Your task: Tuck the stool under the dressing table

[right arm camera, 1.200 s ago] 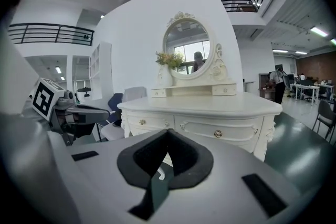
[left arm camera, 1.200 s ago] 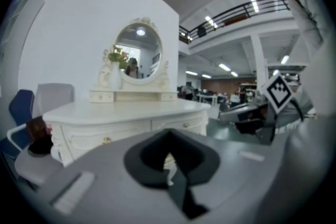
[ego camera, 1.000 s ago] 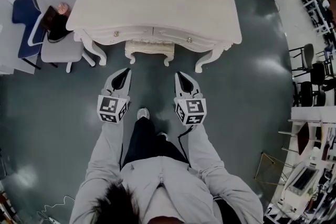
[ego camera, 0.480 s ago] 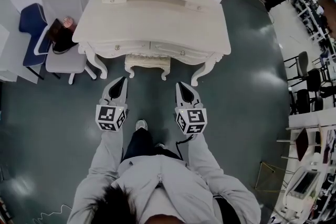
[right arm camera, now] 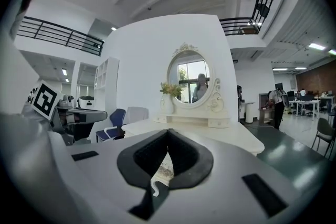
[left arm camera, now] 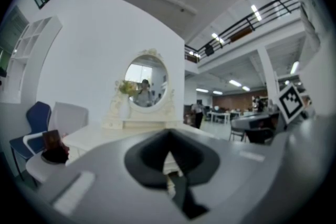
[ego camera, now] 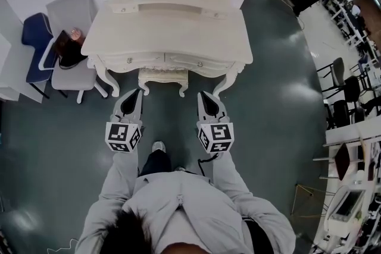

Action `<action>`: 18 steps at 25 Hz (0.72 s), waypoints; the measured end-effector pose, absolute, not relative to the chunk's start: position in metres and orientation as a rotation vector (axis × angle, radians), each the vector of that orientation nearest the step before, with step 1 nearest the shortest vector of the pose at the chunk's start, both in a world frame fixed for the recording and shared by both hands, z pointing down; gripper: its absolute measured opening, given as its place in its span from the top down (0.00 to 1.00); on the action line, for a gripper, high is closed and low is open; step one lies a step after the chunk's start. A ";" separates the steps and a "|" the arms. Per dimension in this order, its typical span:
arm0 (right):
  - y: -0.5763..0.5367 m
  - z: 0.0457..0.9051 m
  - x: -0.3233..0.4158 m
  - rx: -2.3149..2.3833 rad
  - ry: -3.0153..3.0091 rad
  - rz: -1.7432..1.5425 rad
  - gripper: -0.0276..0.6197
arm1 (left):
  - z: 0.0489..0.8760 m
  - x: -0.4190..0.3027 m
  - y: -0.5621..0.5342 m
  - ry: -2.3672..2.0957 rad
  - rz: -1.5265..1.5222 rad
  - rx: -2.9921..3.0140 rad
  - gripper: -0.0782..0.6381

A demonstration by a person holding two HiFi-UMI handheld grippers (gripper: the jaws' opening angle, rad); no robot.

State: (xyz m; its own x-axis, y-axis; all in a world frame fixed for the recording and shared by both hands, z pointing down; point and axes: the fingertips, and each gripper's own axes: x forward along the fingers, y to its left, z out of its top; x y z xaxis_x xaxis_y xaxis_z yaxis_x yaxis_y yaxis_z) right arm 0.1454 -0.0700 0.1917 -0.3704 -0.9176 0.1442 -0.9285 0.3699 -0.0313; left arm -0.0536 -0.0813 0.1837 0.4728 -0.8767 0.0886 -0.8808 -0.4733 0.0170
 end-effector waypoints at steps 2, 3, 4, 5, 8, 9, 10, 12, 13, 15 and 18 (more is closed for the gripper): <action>-0.068 0.183 0.147 1.706 -2.528 0.144 0.95 | 0.176 -0.053 -0.080 -1.592 0.087 2.644 0.89; -0.067 0.179 0.149 1.711 -2.534 0.135 0.95 | 0.172 -0.052 -0.078 -1.597 0.077 2.644 0.89; -0.066 0.175 0.151 1.716 -2.539 0.125 0.95 | 0.168 -0.051 -0.077 -1.600 0.066 2.643 0.89; -0.065 0.170 0.153 1.721 -2.541 0.112 0.95 | 0.164 -0.050 -0.075 -1.601 0.056 2.643 0.89; -0.060 0.158 0.158 1.732 -2.545 0.065 0.95 | 0.154 -0.045 -0.070 -1.600 0.041 2.655 0.89; -0.057 0.155 0.160 1.737 -2.546 0.052 0.95 | 0.151 -0.043 -0.068 -1.600 0.038 2.662 0.89; -0.055 0.151 0.162 1.743 -2.547 0.041 0.95 | 0.147 -0.042 -0.066 -1.600 0.034 2.668 0.89; -0.049 0.144 0.166 1.756 -2.548 0.021 0.95 | 0.140 -0.038 -0.061 -1.601 0.022 2.678 0.89; -0.046 0.141 0.168 1.761 -2.549 0.013 0.95 | 0.136 -0.036 -0.059 -1.602 0.016 2.683 0.89; -0.040 0.136 0.172 1.768 -2.550 -0.002 0.96 | 0.129 -0.033 -0.054 -1.603 0.004 2.693 0.89; -0.031 0.132 0.177 1.780 -2.553 -0.008 0.96 | 0.119 -0.028 -0.046 -1.610 -0.021 2.706 0.89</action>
State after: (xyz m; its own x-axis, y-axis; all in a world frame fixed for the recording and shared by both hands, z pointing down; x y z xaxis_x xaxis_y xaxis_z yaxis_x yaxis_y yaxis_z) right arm 0.1775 -0.0311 0.1318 -0.3454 -0.9382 0.0211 -0.9381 0.3459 0.0212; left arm -0.0275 -0.0460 0.1188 0.4773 -0.8786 -0.0150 -0.8787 -0.4774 0.0006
